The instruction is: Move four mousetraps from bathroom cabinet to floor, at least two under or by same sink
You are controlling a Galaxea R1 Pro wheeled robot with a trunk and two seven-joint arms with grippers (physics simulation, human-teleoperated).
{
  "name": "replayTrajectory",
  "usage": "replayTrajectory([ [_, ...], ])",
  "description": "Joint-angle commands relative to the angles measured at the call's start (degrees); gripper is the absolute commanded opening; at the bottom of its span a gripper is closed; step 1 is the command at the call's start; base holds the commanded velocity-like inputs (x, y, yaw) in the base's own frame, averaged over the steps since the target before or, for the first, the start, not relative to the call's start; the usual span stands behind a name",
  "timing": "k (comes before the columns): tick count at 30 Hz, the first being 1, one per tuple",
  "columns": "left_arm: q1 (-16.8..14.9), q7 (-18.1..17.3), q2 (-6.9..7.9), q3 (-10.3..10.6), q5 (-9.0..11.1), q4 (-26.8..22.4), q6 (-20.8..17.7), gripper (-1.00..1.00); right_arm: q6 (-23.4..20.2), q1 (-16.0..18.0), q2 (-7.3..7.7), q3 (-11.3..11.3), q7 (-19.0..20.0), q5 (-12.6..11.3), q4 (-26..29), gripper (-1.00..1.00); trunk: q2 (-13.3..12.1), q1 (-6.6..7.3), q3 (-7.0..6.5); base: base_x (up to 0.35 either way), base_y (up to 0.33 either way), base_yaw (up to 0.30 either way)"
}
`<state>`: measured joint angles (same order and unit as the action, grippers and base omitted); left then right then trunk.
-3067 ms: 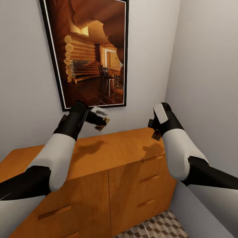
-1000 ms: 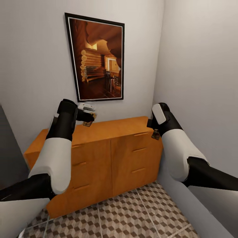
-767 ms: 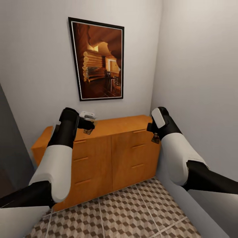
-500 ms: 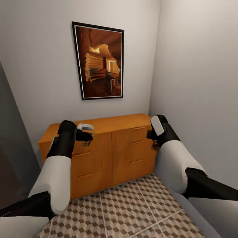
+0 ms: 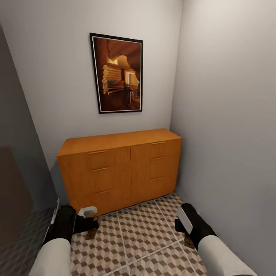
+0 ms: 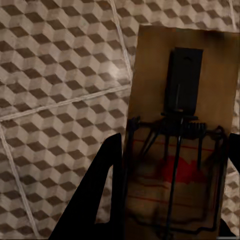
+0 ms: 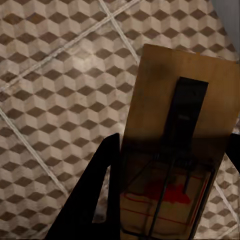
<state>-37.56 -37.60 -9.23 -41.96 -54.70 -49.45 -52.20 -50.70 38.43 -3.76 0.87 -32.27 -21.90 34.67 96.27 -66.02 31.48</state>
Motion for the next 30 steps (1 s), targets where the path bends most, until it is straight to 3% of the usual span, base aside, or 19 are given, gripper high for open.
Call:
replayTrajectory([
  [1,1.54,0.99,0.33,-2.48,-0.4,2.76,3.44,-1.0,3.11,-2.86,1.11,1.98,1.34,-0.59,-1.41,-1.0,0.04,0.05,0.03,-0.345,0.0,0.0],
  [5,3.69,7.74,1.77,-7.37,-0.31,10.72,10.57,-1.0,10.66,-7.24,3.75,6.45,6.63,-0.59,-7.05,-1.0,0.04,0.05,0.03,-0.345,0.0,0.0],
  [7,4.41,13.18,2.92,-10.16,-0.19,16.54,15.05,-1.0,15.42,-8.43,5.19,8.66,10.78,-0.59,-12.21,-1.0,0.04,0.05,0.03,-0.345,0.0,0.0],
  [9,5.37,20.68,4.81,-13.65,-0.06,24.87,21.97,-1.0,21.54,-9.18,6.32,11.05,16.93,-0.38,-20.55,-1.0,0.04,0.05,0.03,-0.345,0.0,0.0],
  [10,6.08,26.72,6.32,-15.96,0.01,31.01,27.1,-1.0,26.23,-9.43,6.67,12.92,21.05,0.56,-26.75,-1.0,0.04,0.05,0.03,-0.344,0.0,0.0],
  [11,7.15,35.07,8.18,-18.63,0.26,38.06,32.98,-1.0,32.53,-9.63,6.55,14.87,24.77,2.6,-32.55,-1.0,0.04,0.05,0.03,-0.344,0.0,0.0],
  [14,8.47,42.29,9.4,-20.46,1.75,42.52,38.15,-1.0,37.11,-10.33,6.43,15.73,26.45,4.47,-34.9,-1.0,0.04,0.05,0.03,-0.344,0.0,0.0],
  [15,10.17,47.55,9.92,-21.25,4.46,44.58,42.64,-1.0,39.79,-12.1,6.36,16.1,27.08,5.47,-35.85,-1.0,0.04,0.05,0.03,-0.344,0.0,0.0],
  [20,13.23,53.42,10.63,-21.74,7.72,45.67,47.86,-1.0,44.08,-14.57,6.32,16.39,27.42,6.05,-36.4,-1.0,0.04,0.05,0.03,-0.344,0.0,0.0],
  [25,15.6,56.83,13.46,-21.78,8.45,45.93,51.67,-1.0,46.17,-15.47,6.31,16.43,27.05,6.01,-36.49,-1.0,0.04,0.05,0.03,-0.344,0.0,0.0],
  [30,17.18,57.54,14.4,-21.77,8.6,46.0,52.94,-1.0,47.6,-16.2,6.31,16.44,26.72,5.99,-36.51,-1.0,0.04,0.05,0.03,-0.345,0.0,0.0],
])
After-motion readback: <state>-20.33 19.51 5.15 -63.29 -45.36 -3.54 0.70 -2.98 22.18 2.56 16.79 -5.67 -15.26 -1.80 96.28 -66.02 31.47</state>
